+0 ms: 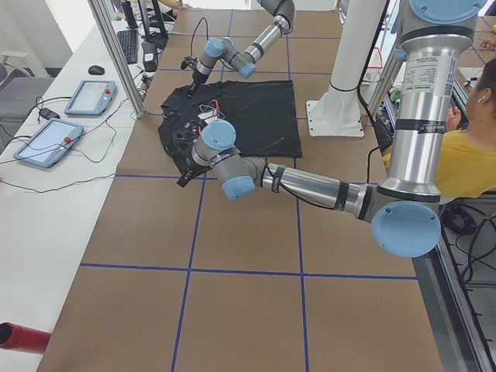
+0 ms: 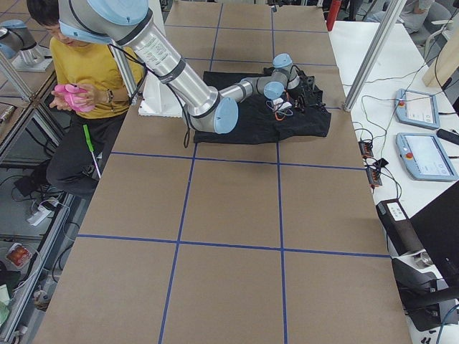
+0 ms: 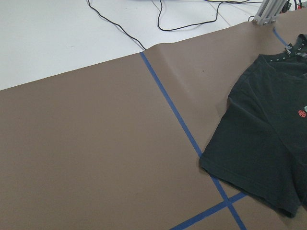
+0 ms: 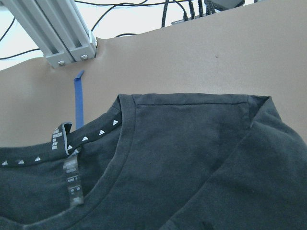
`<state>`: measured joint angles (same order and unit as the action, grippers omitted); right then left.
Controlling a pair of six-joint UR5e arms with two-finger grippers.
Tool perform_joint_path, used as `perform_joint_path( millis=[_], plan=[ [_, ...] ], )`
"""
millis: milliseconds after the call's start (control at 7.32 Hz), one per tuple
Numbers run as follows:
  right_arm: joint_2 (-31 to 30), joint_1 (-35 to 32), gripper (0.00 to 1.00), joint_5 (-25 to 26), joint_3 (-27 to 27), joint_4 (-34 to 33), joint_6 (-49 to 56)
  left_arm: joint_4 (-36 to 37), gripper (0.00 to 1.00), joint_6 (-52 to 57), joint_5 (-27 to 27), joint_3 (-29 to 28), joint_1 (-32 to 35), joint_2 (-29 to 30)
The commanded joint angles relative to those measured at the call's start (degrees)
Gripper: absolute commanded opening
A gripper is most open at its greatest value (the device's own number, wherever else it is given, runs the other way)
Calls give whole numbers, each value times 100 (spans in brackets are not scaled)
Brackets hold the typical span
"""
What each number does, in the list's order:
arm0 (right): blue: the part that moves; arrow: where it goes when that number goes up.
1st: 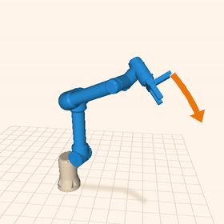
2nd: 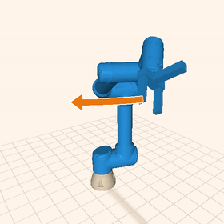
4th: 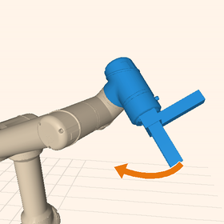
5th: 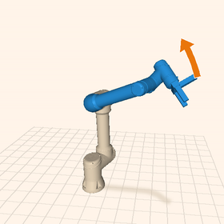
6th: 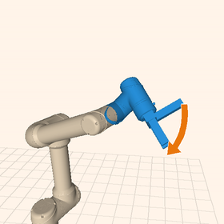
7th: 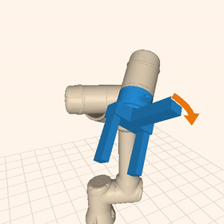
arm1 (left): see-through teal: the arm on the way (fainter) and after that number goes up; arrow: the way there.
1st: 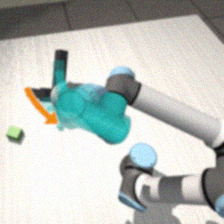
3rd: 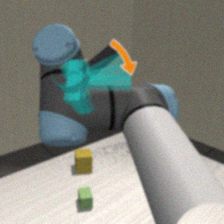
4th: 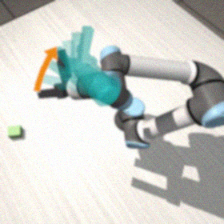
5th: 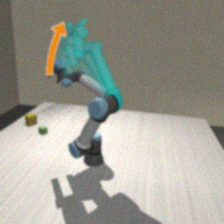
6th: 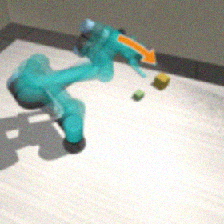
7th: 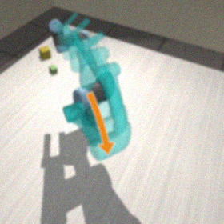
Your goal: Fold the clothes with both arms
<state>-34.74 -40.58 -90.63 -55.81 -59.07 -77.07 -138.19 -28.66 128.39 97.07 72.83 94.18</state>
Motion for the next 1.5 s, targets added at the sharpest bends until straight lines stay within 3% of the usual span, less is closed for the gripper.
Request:
perform_joint_path(
  millis=[0,137,273,410,547,684,820,1094,1367],
  plan=[
    [-67,-352,100,-906,-122,-140,435,-15,100,-496,-443,-48,-163,83],
    [-425,-529,100,-1174,-515,-183,613,-15,100,-1249,-960,-74,-390,362],
    [-1046,-670,100,-1385,-1372,-488,937,-24,100,-1874,-1435,-179,-706,547],
    [-1827,-897,100,-1753,-2590,-1170,1592,-33,100,-2254,-1805,-467,-909,828],
    [-2566,-1030,100,-1835,-3585,-1655,2182,-189,100,-2554,-1870,-853,-1103,1057],
    [-3234,-1257,100,-2079,-4239,-1739,2623,-626,100,-2914,-2140,-1344,-1470,1216],
    [-3824,-1556,100,-2473,-4681,-1705,2949,-952,100,-3352,-2543,-1810,-1761,1470],
    [-4880,-2084,100,-2775,-5219,-1669,3950,-964,100,-3752,-3334,-2287,-2324,1700],
    [-5113,-2279,100,-2837,-5265,-1669,4288,-1113,100,-3753,-3810,-2639,-2527,1788]
  ],
)
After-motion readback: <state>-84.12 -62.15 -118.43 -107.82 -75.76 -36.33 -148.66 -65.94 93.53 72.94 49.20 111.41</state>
